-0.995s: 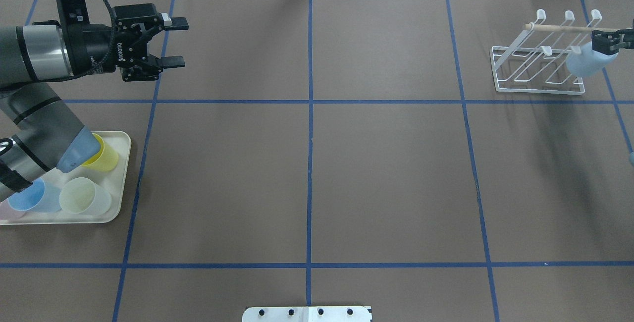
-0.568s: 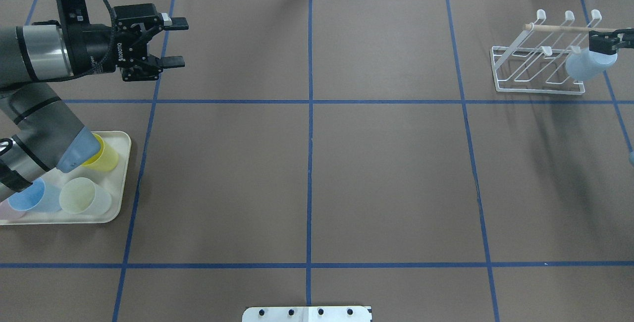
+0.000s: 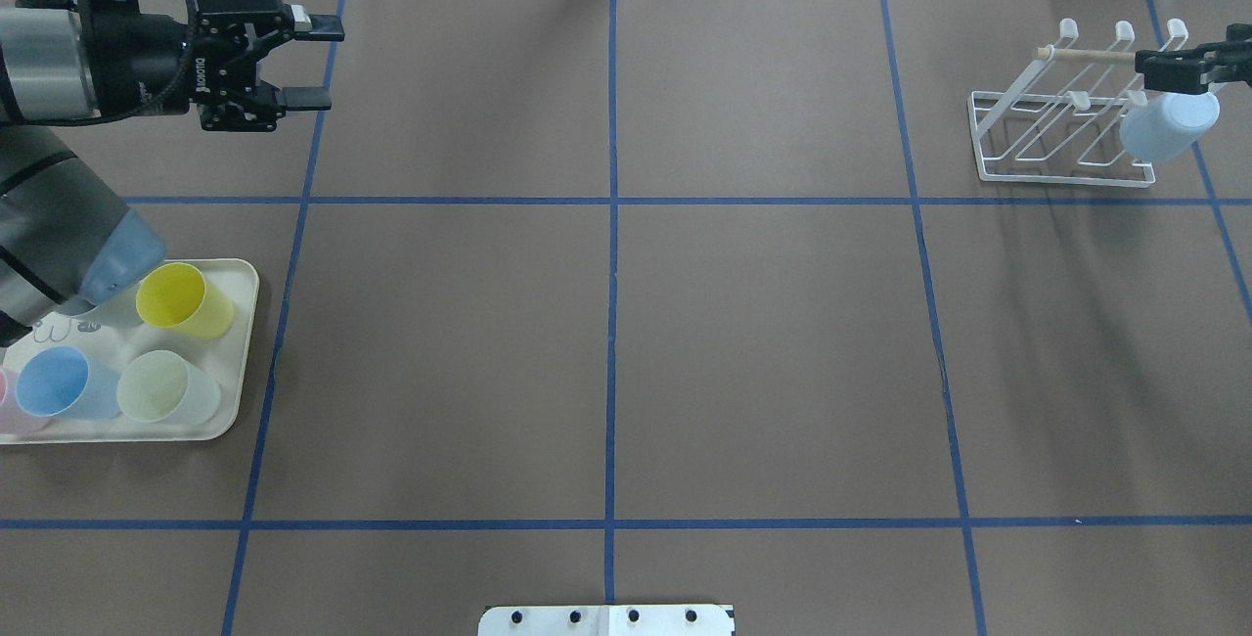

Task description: Transfer IKEA cup to right arm and place on rack

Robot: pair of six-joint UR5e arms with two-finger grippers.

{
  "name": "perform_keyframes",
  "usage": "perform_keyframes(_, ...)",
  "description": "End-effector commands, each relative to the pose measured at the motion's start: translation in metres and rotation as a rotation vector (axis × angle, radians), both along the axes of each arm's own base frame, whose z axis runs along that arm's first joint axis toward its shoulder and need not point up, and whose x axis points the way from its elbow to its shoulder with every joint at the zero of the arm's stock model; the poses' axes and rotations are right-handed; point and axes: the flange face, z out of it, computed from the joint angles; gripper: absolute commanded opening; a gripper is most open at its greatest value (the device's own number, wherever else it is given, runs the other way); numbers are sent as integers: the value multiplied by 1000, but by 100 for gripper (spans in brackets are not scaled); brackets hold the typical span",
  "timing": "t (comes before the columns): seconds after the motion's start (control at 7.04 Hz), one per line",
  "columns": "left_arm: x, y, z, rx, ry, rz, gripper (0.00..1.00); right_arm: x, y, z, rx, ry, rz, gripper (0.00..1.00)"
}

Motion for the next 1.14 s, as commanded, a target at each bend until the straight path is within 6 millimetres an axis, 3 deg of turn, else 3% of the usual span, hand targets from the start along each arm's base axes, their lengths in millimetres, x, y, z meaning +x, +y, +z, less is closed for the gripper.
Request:
perform_keyframes(0.0, -36, 1, 25, 73, -184, -29, 100, 3, 20, -70, -98, -62, 5, 99)
perform_keyframes(0.28, -53, 27, 10, 106, -383, -36, 100, -9, 23, -98, -167, -201, -50, 99)
perform_keyframes(0.43, -64, 44, 21, 137, -500, -26, 100, -13, 24, -103, -175, -224, -83, 100)
perform_keyframes(0.57, -74, 63, 60, 177, -600, 1, 100, -17, 16, -111, -198, -266, -68, 100)
perform_keyframes(0.71, -91, 90, 112, 251, -712, 41, 100, -27, 10, -122, -238, -329, -89, 100)
perform_keyframes(0.85, -98, 102, 148, 308, -788, 81, 100, -30, 12, -127, -260, -367, -106, 100)
perform_keyframes(0.99, -100, 102, 181, 361, -856, 122, 100, -40, 13, -135, -281, -403, -104, 100)
